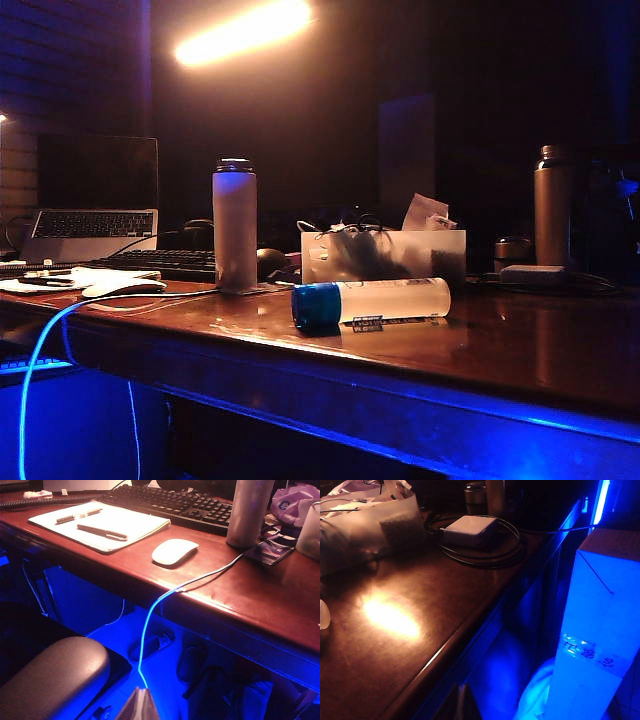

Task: Pick up the liquid glue and place it into the translucent box.

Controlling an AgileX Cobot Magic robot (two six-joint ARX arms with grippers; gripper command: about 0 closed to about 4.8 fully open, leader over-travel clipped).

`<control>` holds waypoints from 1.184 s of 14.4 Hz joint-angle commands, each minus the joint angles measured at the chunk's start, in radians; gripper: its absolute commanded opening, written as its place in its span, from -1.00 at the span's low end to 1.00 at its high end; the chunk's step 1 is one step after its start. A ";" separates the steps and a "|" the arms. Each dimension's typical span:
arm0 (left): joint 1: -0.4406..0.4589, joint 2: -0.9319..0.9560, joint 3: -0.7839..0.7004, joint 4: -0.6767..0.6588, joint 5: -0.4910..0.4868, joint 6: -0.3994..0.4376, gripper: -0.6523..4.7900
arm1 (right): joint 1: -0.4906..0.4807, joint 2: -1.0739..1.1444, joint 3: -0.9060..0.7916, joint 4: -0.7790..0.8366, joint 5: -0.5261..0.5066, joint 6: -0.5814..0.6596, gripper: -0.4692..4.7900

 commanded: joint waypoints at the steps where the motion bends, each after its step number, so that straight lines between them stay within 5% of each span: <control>1: 0.000 -0.003 -0.002 -0.017 0.000 0.005 -0.78 | 0.000 -0.001 -0.004 0.000 -0.006 0.002 -0.83; 6: 0.000 -0.003 -0.002 -0.012 -0.001 -0.029 -0.78 | 0.000 -0.001 -0.004 0.005 -0.004 0.035 -0.83; 9: 0.000 -0.002 0.062 -0.013 -0.003 -0.269 -0.78 | 0.000 -0.001 0.047 0.021 0.031 0.188 -0.83; 10: 0.000 -0.002 0.105 -0.012 -0.007 -0.283 -0.78 | 0.000 0.000 0.086 0.024 0.055 0.192 -0.83; 14: 0.000 0.174 0.339 -0.012 0.033 -0.245 -0.78 | 0.000 0.074 0.276 0.021 0.122 0.190 -0.83; 17: 0.000 0.499 0.615 -0.085 0.222 -0.016 -0.78 | 0.000 0.325 0.444 0.024 0.090 0.114 -0.83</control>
